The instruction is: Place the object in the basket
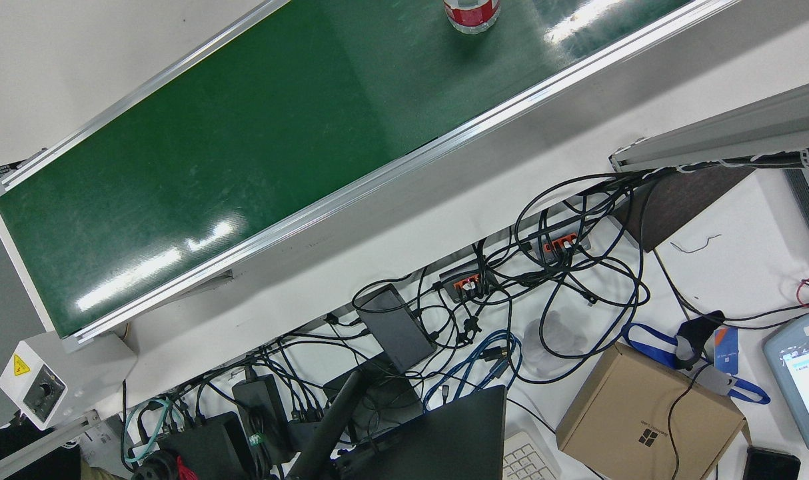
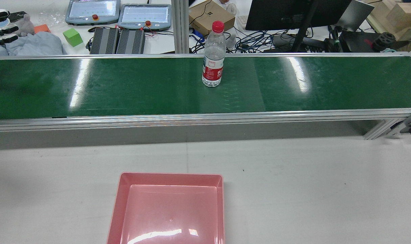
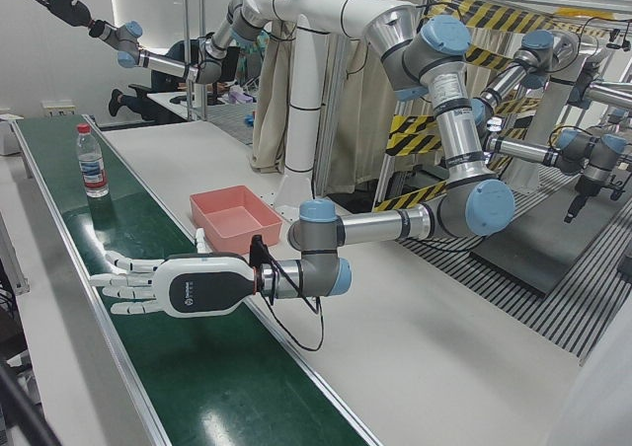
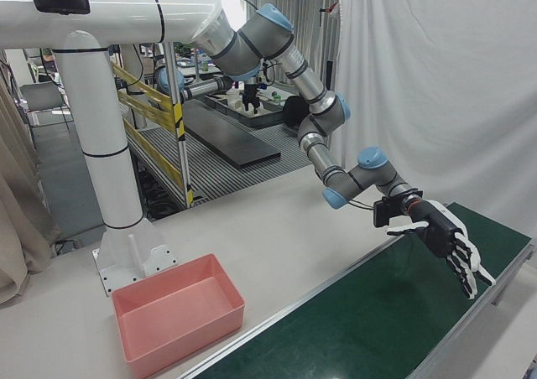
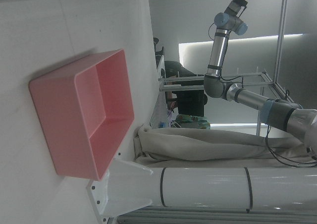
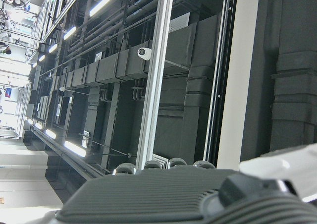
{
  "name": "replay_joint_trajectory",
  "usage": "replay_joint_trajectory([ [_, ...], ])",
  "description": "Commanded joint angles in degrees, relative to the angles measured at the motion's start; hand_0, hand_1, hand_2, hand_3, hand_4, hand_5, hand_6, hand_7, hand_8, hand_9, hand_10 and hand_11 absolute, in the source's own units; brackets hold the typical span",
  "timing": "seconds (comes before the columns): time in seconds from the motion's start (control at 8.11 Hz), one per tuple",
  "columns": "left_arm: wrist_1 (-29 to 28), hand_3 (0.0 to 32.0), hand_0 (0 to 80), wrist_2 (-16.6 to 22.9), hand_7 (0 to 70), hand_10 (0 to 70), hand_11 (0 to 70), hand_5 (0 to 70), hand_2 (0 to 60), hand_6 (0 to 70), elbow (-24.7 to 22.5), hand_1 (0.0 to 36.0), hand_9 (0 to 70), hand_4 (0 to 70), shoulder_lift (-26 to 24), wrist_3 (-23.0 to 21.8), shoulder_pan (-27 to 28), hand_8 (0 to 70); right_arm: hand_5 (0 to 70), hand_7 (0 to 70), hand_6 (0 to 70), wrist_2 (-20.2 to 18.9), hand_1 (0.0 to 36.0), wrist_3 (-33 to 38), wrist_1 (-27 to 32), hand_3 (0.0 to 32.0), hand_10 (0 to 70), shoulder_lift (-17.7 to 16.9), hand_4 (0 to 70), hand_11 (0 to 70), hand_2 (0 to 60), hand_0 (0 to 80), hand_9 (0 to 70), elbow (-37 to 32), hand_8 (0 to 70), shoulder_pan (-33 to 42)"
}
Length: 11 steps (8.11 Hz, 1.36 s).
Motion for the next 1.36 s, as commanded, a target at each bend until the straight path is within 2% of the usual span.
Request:
replay_joint_trajectory([
  [0.0, 0.1, 7.4, 64.6, 0.1, 3.5, 6.7, 11.8, 25.2, 0.0, 6.4, 0.0, 13.0, 13.8, 6.4, 0.0, 0.1, 0.1, 12.4, 0.0, 0.0, 0.0, 0.0, 0.0, 0.0, 0.0, 0.0, 0.0, 0.0, 0.0, 0.0, 0.0, 0.0, 0.0, 0.0, 0.0, 0.0],
  [0.74, 0.1, 7.6, 66.1, 0.0, 3.5, 6.4, 11.4, 25.3, 0.0, 6.1, -0.4, 13.1, 13.6, 6.2, -0.2, -0.1, -0.1, 12.2, 0.0, 0.0, 0.0, 0.0, 0.0, 0.0, 0.1, 0.0, 0.0, 0.0, 0.0, 0.0, 0.0, 0.0, 0.0, 0.0, 0.0, 0.0],
  [0.86, 0.1, 9.2, 65.2, 0.0, 2.6, 5.5, 10.2, 24.9, 0.0, 4.6, -0.4, 12.9, 12.1, 2.4, -0.1, -0.1, -0.1, 10.0, 0.0, 0.0, 0.0, 0.0, 0.0, 0.0, 0.1, 0.0, 0.0, 0.0, 0.0, 0.0, 0.0, 0.0, 0.0, 0.0, 0.0, 0.0],
  [1.23, 0.1, 9.0, 65.5, 0.1, 2.7, 5.7, 10.5, 25.4, 0.0, 4.8, -0.5, 13.1, 12.9, 2.5, -0.1, -0.1, 0.0, 10.4, 0.0, 0.0, 0.0, 0.0, 0.0, 0.0, 0.1, 0.0, 0.0, 0.0, 0.0, 0.0, 0.0, 0.0, 0.0, -0.1, 0.0, -0.1],
])
